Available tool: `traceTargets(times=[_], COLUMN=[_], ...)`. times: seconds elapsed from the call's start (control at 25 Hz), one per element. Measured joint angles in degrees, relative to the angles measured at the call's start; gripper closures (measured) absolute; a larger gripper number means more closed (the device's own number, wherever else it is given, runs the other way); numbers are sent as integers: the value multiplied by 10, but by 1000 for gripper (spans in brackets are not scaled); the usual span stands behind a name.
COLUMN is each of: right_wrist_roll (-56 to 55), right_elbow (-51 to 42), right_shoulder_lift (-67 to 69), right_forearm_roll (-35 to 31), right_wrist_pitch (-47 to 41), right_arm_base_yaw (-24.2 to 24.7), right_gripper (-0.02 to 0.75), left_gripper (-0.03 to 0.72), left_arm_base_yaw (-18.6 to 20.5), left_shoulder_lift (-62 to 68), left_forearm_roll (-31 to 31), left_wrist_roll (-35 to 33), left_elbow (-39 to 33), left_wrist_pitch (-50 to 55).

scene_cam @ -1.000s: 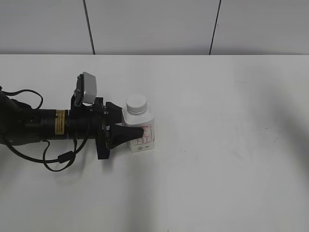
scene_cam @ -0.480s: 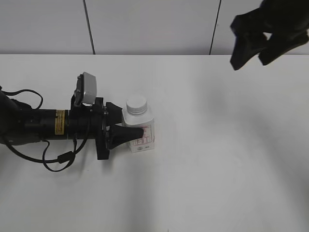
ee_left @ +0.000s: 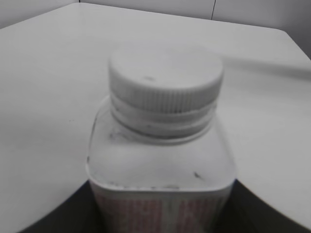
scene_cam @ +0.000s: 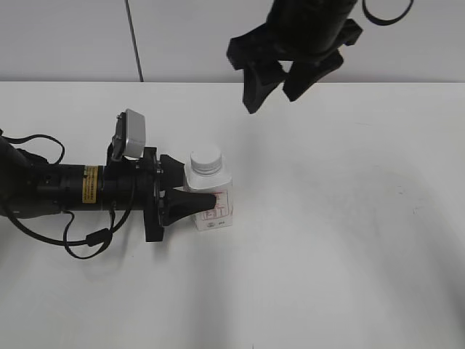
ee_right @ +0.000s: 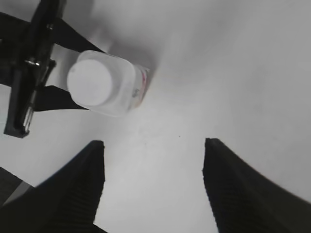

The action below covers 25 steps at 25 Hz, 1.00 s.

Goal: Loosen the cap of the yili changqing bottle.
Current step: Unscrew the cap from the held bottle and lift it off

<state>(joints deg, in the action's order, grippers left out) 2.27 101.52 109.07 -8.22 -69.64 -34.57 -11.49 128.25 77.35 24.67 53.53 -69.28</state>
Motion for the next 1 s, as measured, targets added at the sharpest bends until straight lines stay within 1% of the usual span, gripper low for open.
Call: traceTargets(times=[0.24,0.44,0.76,1.0], right_wrist_roll=[-2,-2,-6,-14], right_elbow=[54,74,94,94], right_shoulder_lift=[56,96,142,151], right_forearm_roll=[0,0,8,36], right_wrist_pitch=[-1,-1,-1,-1], right_arm_base_yaw=[-44,-68,-74,-74], right_gripper=[234,234,234,234], left_gripper=[335,336,338,340], left_arm_base_yaw=[0,0,0,0], left_shoulder_lift=[0,0,0,0], left_forearm_roll=[2,2,2,2], left_wrist_roll=[0,0,0,0], left_elbow=[0,0,0,0], left_wrist_pitch=[0,0,0,0])
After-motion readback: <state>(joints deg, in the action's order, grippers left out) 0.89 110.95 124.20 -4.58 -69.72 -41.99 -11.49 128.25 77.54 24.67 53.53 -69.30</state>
